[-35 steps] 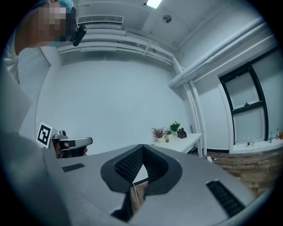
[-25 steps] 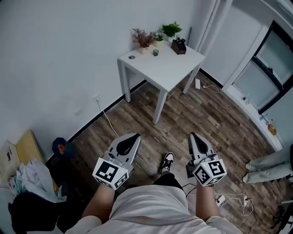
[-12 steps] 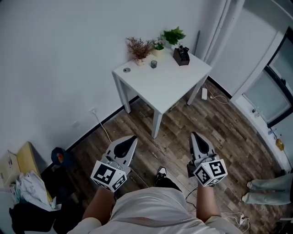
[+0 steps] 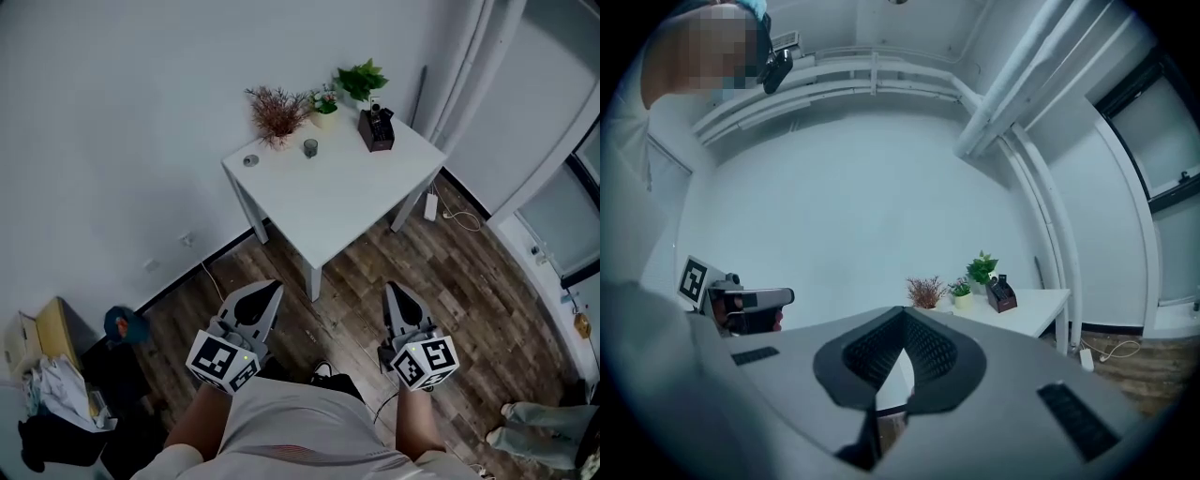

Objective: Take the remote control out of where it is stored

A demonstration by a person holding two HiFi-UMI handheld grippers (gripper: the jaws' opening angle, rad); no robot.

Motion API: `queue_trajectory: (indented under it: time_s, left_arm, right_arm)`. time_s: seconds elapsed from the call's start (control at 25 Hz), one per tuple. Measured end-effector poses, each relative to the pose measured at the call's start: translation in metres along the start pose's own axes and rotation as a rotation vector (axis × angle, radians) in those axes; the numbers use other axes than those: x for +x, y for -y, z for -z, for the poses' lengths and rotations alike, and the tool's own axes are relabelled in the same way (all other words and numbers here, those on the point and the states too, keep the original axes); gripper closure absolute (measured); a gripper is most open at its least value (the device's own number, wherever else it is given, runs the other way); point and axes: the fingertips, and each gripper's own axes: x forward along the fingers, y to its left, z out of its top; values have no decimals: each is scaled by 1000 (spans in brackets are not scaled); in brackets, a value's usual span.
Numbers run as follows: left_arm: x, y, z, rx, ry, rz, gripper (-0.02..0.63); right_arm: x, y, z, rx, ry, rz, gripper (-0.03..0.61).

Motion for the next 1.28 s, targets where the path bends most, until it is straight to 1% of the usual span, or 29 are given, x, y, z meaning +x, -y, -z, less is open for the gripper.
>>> queue_trajectory:
  time_s: [0.12,0.24,0.4,0.48,0.56,0.68,0.84,0.96,1.04,1.16,1.28]
  left_arm:
    - [28,-10,-4,0,5,12,605]
    - [58,-27,-6,1,12,40,606]
    - [98,-58,-7,-8,26,90,604]
    - [120,-77,-7,-10,30,133,606]
    - [139,-94,-9,12,30,185,606]
    - [162,-129,-18,48,36,235,606]
    - [180,-180,-21,39,29,282,606]
    - [192,-212,-24,36,30,288,606]
    - [199,-225,-24,16,34,289,604]
    - [207,-235,-21,-8,25,289,604]
    - [218,-236,-22,-14,20,274,605]
  right_arm:
    - [17,20,-4,3,-8,11,565]
    - [37,41,-9,6,-2,43,565]
    - [70,61,-16,-21,5,95,566]
    - [89,68,-23,-34,12,134,566]
    - [110,72,-31,-38,19,172,566]
    - [150,70,-42,-58,27,215,566]
    - [196,62,-56,-82,39,275,565]
    - [223,57,-59,-106,30,296,565]
    - [235,57,-59,-122,15,303,565]
    - [245,65,-63,-119,16,324,565]
    - [250,79,-66,-119,20,324,565]
